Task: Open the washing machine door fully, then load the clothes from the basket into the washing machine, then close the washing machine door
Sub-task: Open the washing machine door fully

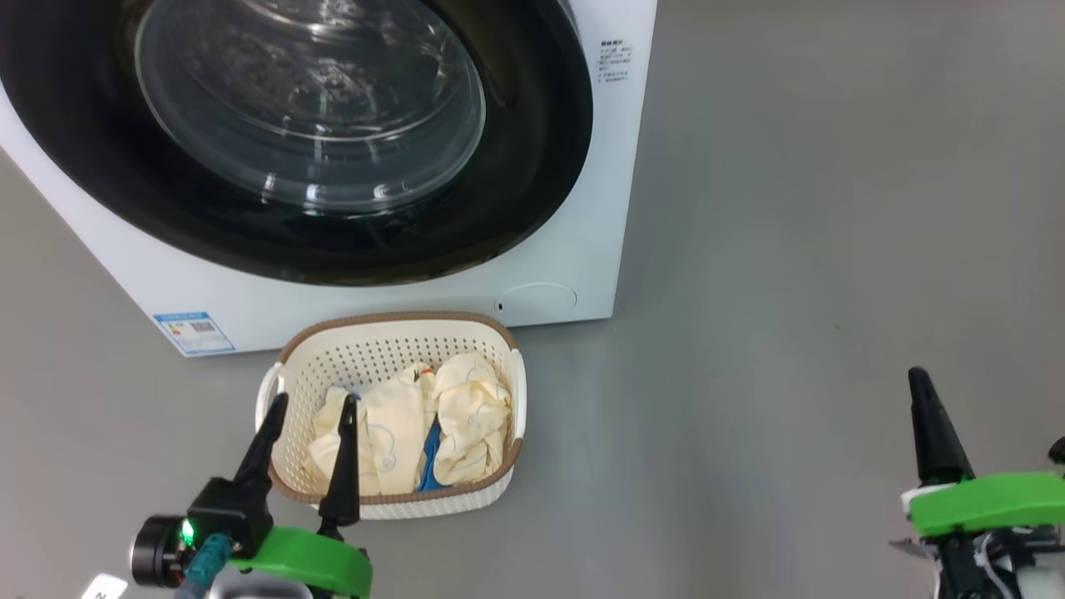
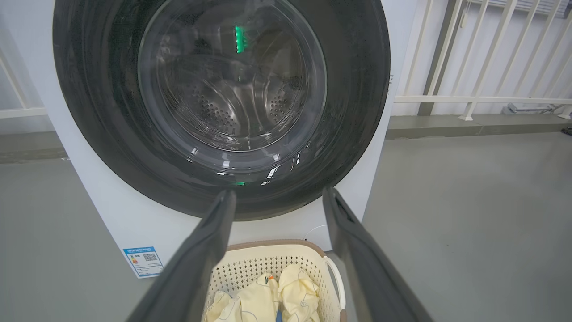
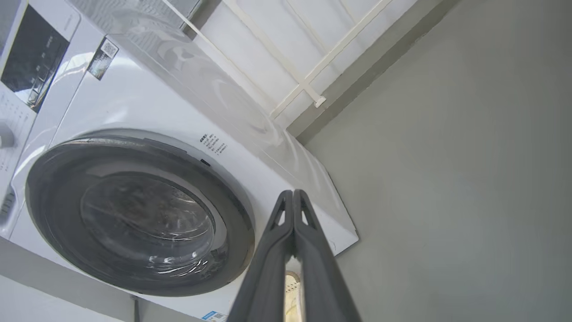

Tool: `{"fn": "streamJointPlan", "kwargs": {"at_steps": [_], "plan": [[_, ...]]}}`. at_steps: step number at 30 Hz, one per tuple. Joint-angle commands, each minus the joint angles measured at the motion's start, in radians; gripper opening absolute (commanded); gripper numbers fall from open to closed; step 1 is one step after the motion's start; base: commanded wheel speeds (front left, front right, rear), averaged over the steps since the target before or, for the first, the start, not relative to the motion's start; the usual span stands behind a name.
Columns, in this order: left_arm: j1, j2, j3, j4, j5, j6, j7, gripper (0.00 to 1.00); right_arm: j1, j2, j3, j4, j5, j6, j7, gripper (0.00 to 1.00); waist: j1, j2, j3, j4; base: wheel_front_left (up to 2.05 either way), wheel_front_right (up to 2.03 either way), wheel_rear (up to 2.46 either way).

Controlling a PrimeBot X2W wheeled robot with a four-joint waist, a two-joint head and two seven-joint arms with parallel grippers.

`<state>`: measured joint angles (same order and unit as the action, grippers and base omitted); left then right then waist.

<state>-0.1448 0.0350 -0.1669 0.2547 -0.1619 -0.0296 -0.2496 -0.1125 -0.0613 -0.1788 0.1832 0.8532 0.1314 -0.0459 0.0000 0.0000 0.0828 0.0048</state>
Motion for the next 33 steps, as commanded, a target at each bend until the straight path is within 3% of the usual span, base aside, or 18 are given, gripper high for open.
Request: {"fn": "streamJointPlan", "kwargs": {"at_steps": [1,8,13,22,33], "plan": [[-0.049,0.015,0.023,-0.033,-0.006,0.010,-0.012,1.00,-0.058,-0.003,0.006,-0.011,0.089,-0.001,0.031,0.00,0.0000,0.0000,0.032,0.007,0.00,0.00,0.00],[-0.099,0.015,0.005,-0.055,-0.010,0.020,-0.012,1.00,-0.215,0.001,-0.094,0.090,0.469,-0.001,0.210,0.00,0.0000,0.0000,0.115,0.026,0.00,0.00,0.00],[-0.132,0.015,-0.012,-0.069,-0.014,0.027,-0.012,1.00,-0.343,-0.012,-0.150,0.189,0.632,-0.001,0.323,0.00,0.0000,0.0000,0.169,0.048,0.00,0.00,0.00],[-0.184,0.015,-0.051,-0.095,-0.030,0.046,-0.012,1.00,-0.571,-0.059,-0.158,0.335,0.778,-0.001,0.487,0.00,0.0000,0.0000,0.253,0.090,0.00,0.00,0.00],[-0.231,0.015,-0.094,-0.107,-0.051,0.061,-0.012,1.00,-0.832,-0.111,-0.094,0.452,0.809,-0.001,0.581,0.00,0.0000,0.0000,0.322,0.128,0.00,0.00,0.00]]}}
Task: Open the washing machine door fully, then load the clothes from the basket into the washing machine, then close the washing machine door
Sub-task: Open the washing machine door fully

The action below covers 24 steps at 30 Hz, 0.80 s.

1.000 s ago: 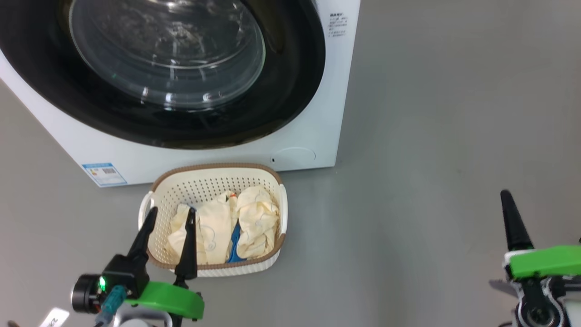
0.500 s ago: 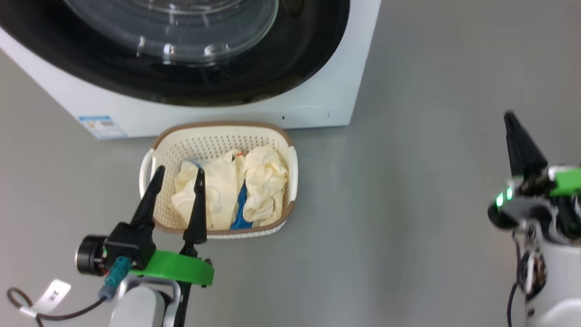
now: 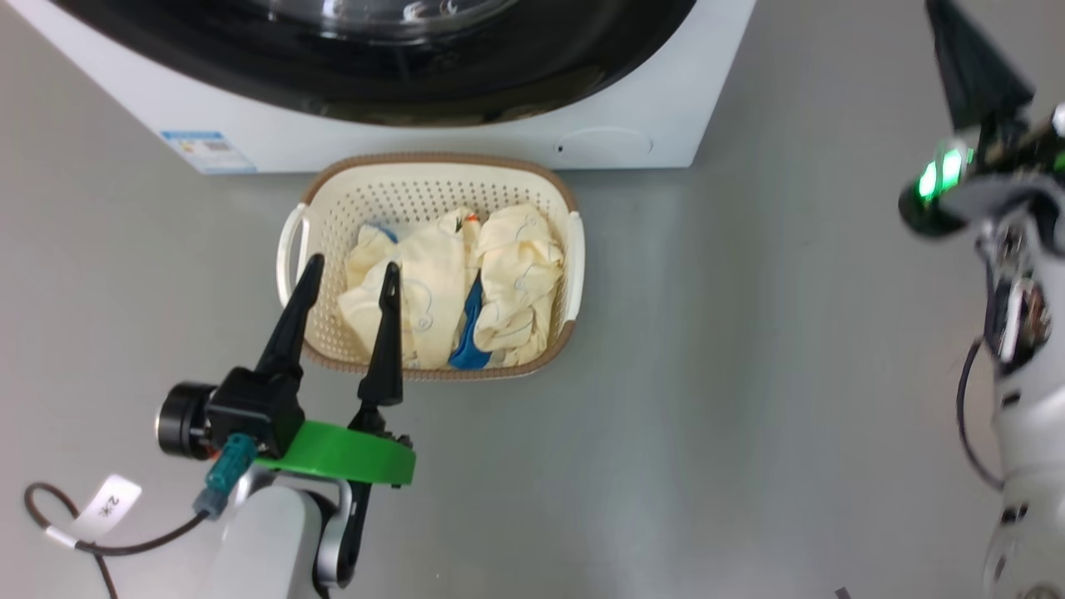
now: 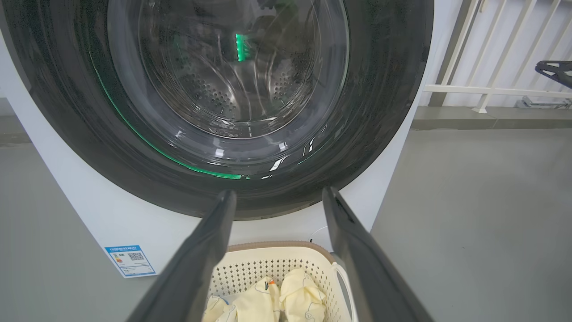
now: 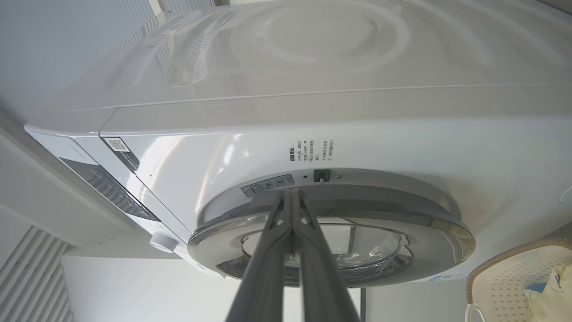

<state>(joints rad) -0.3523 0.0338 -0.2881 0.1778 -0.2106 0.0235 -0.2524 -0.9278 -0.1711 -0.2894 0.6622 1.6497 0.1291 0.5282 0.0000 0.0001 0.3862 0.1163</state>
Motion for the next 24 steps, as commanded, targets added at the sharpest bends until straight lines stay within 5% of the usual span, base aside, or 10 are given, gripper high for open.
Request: {"fn": "streamJointPlan", "kwargs": {"at_steps": [1,24], "plan": [[-0.028,0.016,0.023,-0.032,-0.004,0.009,-0.009,1.00,-0.045,-0.005,0.024,-0.015,0.013,0.002,0.012,0.00,0.0000,-0.0001,0.026,0.021,0.00,0.00,0.00],[-0.094,0.016,-0.068,-0.060,-0.059,0.042,-0.009,1.00,-0.531,-0.058,0.203,0.311,-0.125,0.002,0.051,0.00,0.0000,-0.0001,0.134,0.130,0.00,0.00,0.00]]}}
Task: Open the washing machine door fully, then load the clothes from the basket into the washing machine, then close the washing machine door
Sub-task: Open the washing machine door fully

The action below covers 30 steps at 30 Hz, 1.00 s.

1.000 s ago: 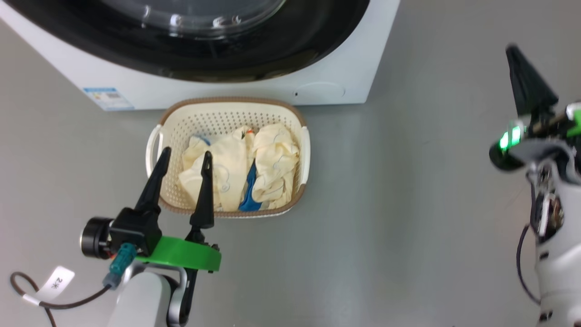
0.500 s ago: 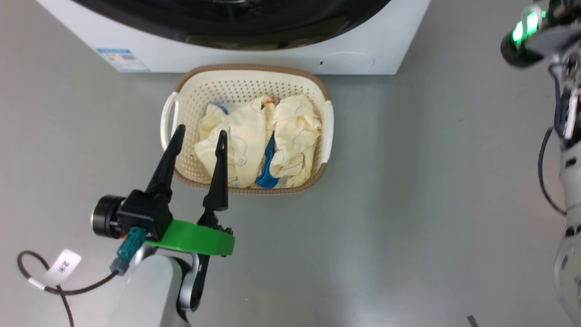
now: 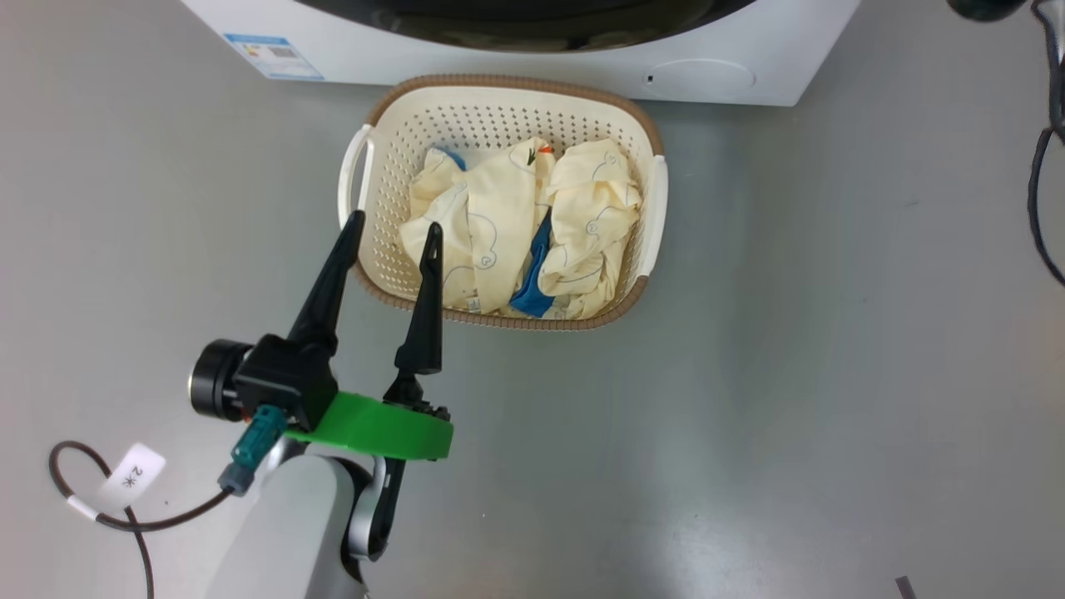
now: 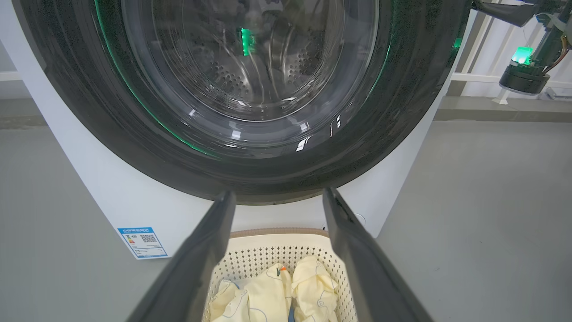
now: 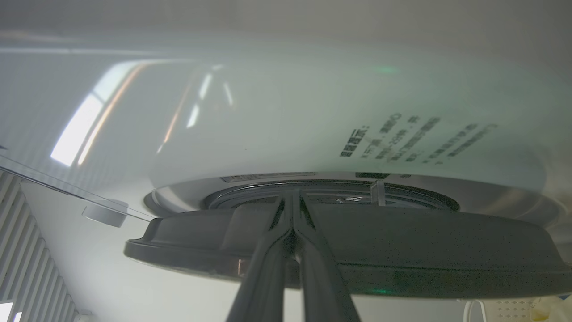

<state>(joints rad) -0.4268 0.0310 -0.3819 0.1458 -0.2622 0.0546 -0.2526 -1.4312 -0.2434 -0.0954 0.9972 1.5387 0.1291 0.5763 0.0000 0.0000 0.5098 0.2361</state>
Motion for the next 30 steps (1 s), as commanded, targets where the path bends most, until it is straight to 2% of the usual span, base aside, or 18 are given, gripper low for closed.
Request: {"fn": "streamJointPlan", "kwargs": {"at_steps": [1,8,13,30], "plan": [[-0.021,0.019,0.023,-0.029,-0.009,0.013,-0.009,1.00,-0.044,0.013,0.013,-0.009,-0.021,0.002,0.001,0.00,0.0000,0.0000,0.015,0.014,0.00,0.00,0.00],[-0.036,0.019,0.004,-0.039,-0.022,0.025,-0.009,1.00,-0.134,0.013,0.045,0.072,-0.059,0.002,0.010,0.00,0.0000,0.0000,0.040,0.034,0.00,0.00,0.00],[-0.041,0.019,-0.002,-0.042,-0.027,0.033,-0.009,1.00,-0.158,0.015,0.054,0.085,-0.069,0.002,0.026,0.00,0.0000,0.0000,0.046,0.039,0.00,0.00,0.00],[-0.040,0.019,0.005,-0.033,-0.033,0.038,-0.009,1.00,-0.101,0.007,0.067,0.055,-0.072,0.002,0.114,0.00,0.0000,0.0000,0.033,0.036,0.00,0.00,0.00]]}}
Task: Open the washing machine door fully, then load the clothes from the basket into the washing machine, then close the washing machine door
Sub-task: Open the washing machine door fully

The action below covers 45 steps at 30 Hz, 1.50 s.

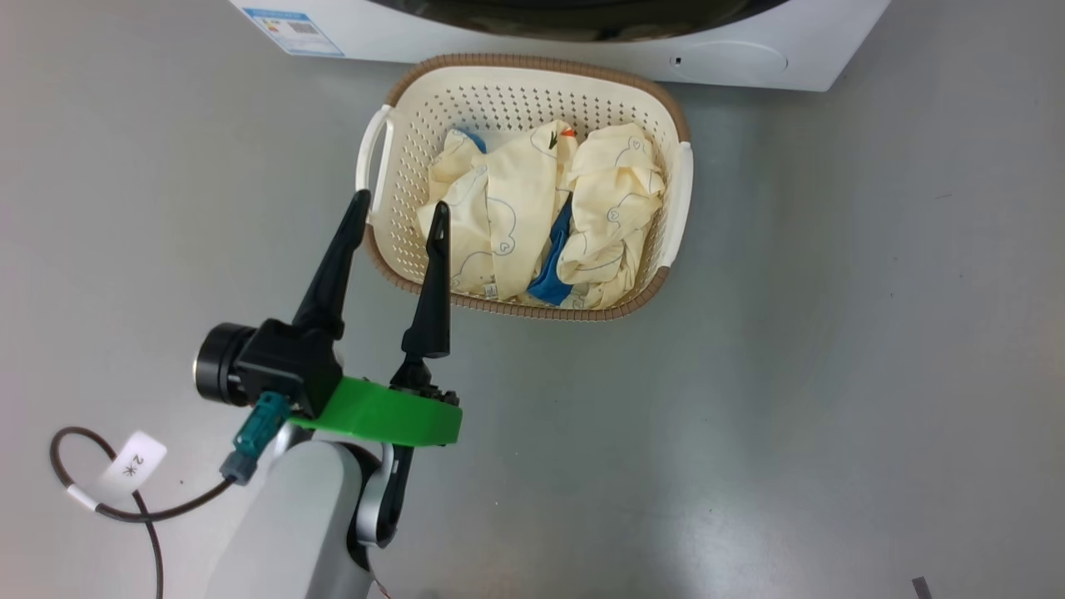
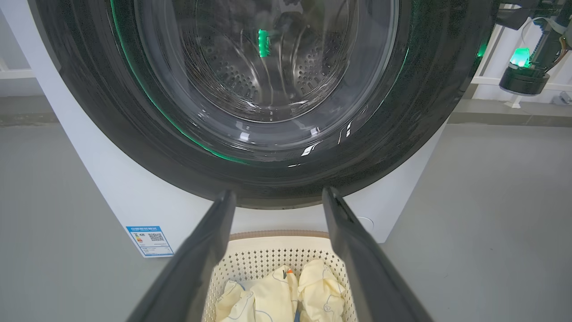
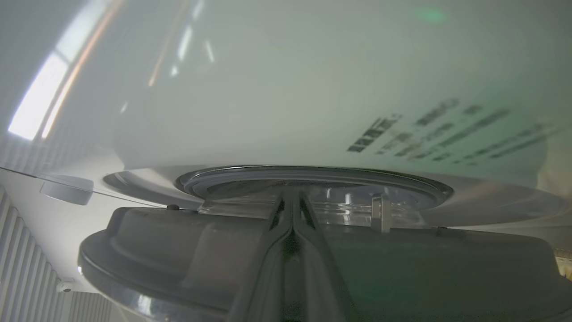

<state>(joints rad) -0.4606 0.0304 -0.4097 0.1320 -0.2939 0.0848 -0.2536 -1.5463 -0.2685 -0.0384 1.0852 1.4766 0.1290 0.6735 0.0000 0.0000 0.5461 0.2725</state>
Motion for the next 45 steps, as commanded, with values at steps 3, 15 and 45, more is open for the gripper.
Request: {"fn": "streamJointPlan", "kwargs": {"at_steps": [3,15,45], "plan": [[-0.001,0.020,0.034,-0.017,-0.001,0.009,-0.008,1.00,0.047,0.031,0.010,-0.052,-0.005,0.002,0.044,0.00,0.0000,0.0000,-0.017,-0.003,0.00,0.00,0.00],[0.028,0.020,0.047,-0.005,0.008,0.007,-0.008,1.00,0.189,0.052,0.015,-0.152,0.013,0.002,0.132,0.00,0.0000,0.0000,-0.068,-0.023,0.00,0.00,0.00],[0.153,0.020,0.087,0.057,0.035,-0.040,-0.008,1.00,0.701,0.204,0.059,-0.515,-0.001,0.002,0.120,0.00,0.0000,0.0000,-0.299,-0.043,0.00,0.00,0.00]]}}
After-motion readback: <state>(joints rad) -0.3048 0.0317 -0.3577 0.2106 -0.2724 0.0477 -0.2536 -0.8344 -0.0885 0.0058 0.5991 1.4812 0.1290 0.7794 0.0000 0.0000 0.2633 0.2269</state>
